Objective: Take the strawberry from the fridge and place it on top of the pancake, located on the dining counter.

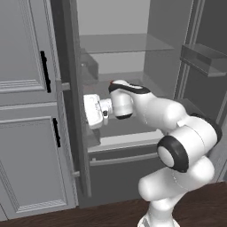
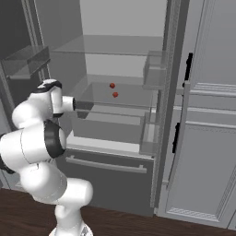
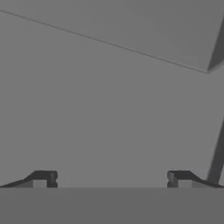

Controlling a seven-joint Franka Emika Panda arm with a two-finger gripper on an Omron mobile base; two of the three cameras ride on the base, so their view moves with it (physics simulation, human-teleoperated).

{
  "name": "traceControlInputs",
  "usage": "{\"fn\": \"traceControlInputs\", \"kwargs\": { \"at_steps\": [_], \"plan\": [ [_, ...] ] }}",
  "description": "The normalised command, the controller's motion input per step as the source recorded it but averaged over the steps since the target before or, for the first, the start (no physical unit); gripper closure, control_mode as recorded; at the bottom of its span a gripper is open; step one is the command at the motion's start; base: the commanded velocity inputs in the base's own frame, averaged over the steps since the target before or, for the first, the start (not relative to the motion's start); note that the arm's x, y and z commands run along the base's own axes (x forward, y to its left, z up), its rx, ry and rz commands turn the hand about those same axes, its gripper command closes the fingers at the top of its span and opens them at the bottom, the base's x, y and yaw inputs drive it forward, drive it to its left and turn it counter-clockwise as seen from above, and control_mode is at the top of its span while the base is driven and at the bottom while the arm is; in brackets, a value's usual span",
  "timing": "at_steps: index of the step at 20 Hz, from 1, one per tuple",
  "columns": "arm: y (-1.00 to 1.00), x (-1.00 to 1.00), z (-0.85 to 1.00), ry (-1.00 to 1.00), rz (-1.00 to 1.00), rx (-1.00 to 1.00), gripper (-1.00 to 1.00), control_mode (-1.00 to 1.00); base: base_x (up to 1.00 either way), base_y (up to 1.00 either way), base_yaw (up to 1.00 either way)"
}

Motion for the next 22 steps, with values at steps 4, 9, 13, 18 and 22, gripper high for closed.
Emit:
{"fn": "traceControlInputs", "kwargs": {
  "at_steps": [4,9,13,18,22],
  "plan": [
    [0.53,0.0,0.0,0.02,0.0,0.0,-1.0,-1.0,0.0,0.0,0.0],
    [0.6,0.0,0.0,0.0,0.0,0.0,-1.0,-1.0,0.0,0.0,0.0],
    [0.34,0.0,0.0,0.0,0.0,0.0,-1.0,-1.0,0.0,0.0,0.0],
    [-0.34,0.0,0.0,0.0,-0.01,0.0,-1.0,-1.0,0.0,0.0,0.0],
    [-0.96,0.09,0.06,0.03,0.0,0.07,-1.0,-1.0,0.0,0.0,0.0]
  ]
}}
